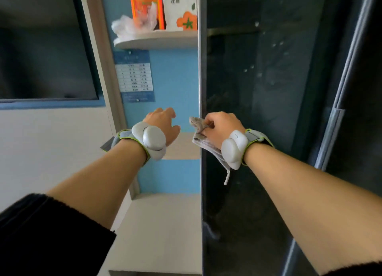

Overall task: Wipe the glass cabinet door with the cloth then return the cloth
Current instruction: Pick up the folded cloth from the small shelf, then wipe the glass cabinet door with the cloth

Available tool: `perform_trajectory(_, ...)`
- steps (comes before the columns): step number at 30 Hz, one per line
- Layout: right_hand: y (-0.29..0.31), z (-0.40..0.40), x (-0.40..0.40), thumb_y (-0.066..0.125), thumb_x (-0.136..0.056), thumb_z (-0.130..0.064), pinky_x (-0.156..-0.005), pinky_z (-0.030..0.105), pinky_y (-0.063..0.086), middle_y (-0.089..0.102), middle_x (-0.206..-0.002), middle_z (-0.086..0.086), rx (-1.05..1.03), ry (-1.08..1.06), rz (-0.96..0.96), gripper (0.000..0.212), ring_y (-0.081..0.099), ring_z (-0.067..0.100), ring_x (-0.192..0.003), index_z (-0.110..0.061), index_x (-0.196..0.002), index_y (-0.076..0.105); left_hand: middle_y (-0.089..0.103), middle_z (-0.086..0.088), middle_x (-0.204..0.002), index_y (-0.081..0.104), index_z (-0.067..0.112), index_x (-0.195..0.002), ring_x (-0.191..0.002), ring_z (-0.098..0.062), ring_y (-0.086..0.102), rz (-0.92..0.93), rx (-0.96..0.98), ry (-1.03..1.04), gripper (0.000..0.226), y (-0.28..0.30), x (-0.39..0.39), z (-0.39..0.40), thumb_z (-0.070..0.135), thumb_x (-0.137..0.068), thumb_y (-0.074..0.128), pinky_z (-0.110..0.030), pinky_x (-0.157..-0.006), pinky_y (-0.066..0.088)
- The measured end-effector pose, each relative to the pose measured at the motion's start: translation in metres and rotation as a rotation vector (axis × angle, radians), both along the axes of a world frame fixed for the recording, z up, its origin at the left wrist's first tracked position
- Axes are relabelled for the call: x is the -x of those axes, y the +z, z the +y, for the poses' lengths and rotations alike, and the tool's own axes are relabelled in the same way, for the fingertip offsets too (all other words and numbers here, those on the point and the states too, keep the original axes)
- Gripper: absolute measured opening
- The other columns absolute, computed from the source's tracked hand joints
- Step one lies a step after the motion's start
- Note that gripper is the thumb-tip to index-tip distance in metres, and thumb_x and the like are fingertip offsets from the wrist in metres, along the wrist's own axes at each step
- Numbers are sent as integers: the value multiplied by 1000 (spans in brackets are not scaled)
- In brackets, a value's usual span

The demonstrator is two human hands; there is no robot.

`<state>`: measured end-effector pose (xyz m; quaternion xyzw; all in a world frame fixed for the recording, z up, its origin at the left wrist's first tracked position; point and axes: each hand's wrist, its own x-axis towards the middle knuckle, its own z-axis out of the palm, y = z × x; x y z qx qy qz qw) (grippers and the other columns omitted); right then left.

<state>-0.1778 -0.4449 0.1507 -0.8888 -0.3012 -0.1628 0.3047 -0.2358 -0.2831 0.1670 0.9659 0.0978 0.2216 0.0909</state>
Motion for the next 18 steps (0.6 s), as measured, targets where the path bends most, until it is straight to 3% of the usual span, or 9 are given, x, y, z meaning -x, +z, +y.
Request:
perform_trajectory(3, 36, -30, 3, 56, -86, -22, -65, 34, 49, 68, -85, 10, -102, -64, -56, 13, 61, 30, -77, -14, -88, 66, 48, -13, -134, 42, 14, -131, -121, -34, 46, -78, -31, -47, 44, 36, 0, -26, 27, -91, 51, -42, -97, 40)
perform_trajectory(14, 128, -95, -23, 55, -87, -24, -45, 23, 29, 62, -76, 5, -471, -363, -381, 16, 50, 23, -67, -12, -79, 61, 40, -13, -136, 39, 12, -130, -125, -34, 36, -361, -194, -134, 49, 119, -29, -80, 29, -87, 55, -46, -96, 40)
perform_trajectory(18, 154, -109, -36, 55, -88, -25, -58, 26, 38, 62, -94, 9, -592, -450, -481, 17, 54, 24, -77, -12, -91, 65, 36, -11, -139, 37, 12, -132, -127, -32, 34, -456, -245, -174, 54, 138, -49, -85, 28, -85, 58, -42, -99, 38)
